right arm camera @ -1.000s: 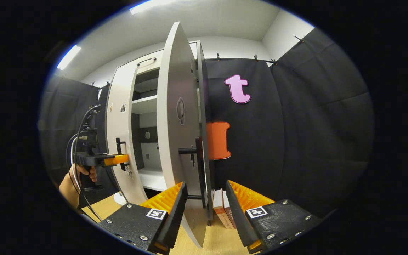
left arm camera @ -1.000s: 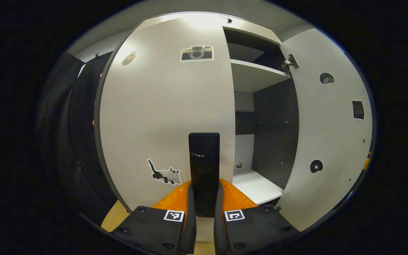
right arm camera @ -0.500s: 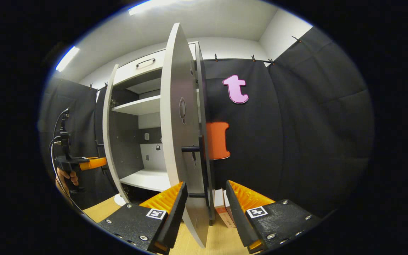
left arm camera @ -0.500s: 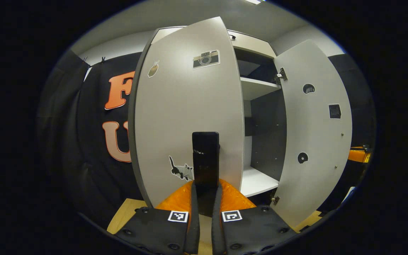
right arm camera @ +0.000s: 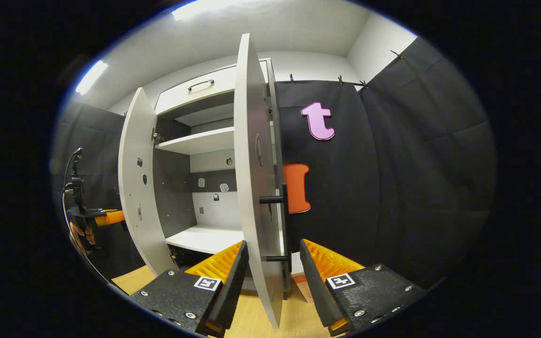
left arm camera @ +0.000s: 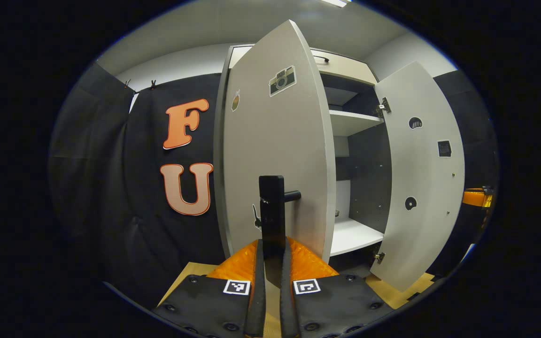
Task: Open the right door of the double-door shoe cabinet with the right hand, and open the left door with the left hand.
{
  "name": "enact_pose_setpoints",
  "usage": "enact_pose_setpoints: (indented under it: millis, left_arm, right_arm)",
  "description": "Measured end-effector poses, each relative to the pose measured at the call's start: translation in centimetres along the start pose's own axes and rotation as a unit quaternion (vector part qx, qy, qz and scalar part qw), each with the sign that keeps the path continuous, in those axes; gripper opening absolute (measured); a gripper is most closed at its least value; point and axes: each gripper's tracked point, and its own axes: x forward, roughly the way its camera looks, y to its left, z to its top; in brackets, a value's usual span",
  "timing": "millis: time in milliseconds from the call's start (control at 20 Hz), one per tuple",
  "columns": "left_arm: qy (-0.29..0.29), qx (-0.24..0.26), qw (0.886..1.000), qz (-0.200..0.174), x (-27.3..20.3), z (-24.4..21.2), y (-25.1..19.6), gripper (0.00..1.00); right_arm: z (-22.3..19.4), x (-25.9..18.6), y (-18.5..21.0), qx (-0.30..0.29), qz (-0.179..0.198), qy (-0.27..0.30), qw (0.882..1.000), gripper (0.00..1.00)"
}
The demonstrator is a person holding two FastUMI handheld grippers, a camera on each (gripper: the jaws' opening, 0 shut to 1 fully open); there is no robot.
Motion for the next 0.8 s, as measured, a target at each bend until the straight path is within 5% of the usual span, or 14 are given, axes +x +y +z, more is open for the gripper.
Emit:
enact_pose_setpoints:
  millis: [250,450,800]
  left_arm:
    - [-0.007,-0.002,1.0,0.007,-0.1,0.2,0.9,0.19]
    - [-0.008,-0.013,1.0,0.021,-0.5,0.2,1.8,0.16]
    - [-0.027,0.003,0.997,0.066,-1.1,0.9,4.5,0.16]
  right_arm:
    - [0.0,-0.4,1.6,-0.009,0.013,0.001,1.0,0.69]
    - [0.6,-0.8,2.4,-0.016,0.015,-0.006,1.0,0.82]
    - [1.0,-1.4,4.4,-0.025,0.03,-0.014,0.999,0.78]
